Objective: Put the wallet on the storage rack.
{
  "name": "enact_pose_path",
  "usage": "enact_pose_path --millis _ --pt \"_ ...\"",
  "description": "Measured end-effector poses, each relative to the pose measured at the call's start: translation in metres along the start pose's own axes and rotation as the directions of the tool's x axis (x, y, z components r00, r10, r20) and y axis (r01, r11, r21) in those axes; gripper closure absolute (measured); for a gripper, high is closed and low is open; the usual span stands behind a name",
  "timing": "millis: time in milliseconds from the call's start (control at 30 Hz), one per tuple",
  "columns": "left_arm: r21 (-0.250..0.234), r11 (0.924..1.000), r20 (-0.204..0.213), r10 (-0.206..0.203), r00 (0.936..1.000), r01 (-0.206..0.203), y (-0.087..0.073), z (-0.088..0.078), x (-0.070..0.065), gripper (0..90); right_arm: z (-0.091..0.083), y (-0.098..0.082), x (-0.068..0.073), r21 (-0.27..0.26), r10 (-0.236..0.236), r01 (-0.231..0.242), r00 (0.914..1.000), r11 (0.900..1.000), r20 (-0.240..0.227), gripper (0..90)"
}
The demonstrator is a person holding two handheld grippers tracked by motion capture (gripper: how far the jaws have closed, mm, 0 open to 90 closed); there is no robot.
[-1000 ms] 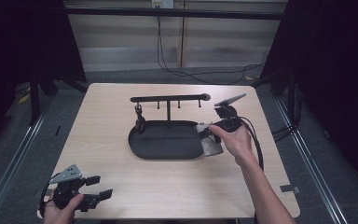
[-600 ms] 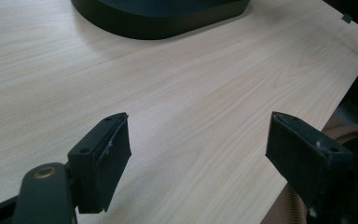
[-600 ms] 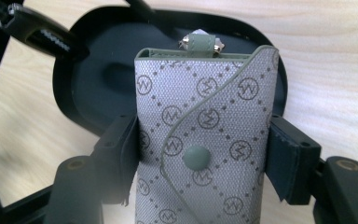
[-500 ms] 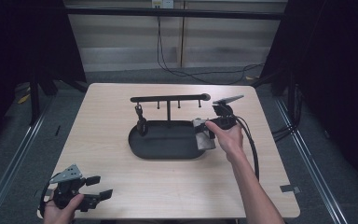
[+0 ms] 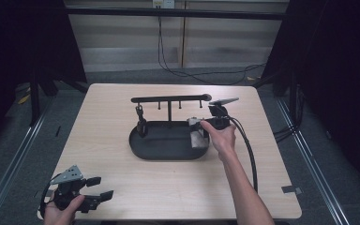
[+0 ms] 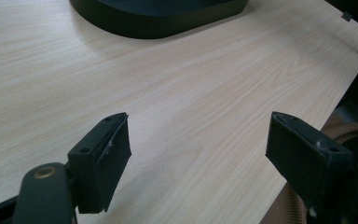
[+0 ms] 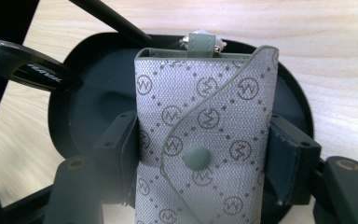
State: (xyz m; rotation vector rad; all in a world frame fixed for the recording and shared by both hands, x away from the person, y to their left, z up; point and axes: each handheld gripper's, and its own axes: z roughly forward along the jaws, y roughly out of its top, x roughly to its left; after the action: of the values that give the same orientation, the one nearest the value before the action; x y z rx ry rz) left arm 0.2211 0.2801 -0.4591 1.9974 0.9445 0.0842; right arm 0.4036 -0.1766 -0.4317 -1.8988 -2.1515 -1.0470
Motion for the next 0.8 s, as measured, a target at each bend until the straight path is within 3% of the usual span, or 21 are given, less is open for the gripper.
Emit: enact_pose_path --millis 400,500,800 --pt "-0.001 1.0000 0.008 -0.002 1.0000 0.002 0.000 0.000 0.001 21.6 0.021 -0.004 -0.003 0.023 0.012 -0.012 0.9999 1.000 0.008 34.2" --pt "0.001 1.0000 0.007 -0.001 1.0000 0.001 0.000 0.000 0.001 21.6 0.024 -0.006 -0.006 0.013 0.029 -0.029 0.9995 0.999 -0.009 34.2" --pt "0.002 1.0000 0.009 -0.004 1.0000 0.003 0.000 0.000 0.001 21.6 0.040 -0.008 -0.009 0.043 0.018 -0.020 0.9994 0.999 0.029 34.1"
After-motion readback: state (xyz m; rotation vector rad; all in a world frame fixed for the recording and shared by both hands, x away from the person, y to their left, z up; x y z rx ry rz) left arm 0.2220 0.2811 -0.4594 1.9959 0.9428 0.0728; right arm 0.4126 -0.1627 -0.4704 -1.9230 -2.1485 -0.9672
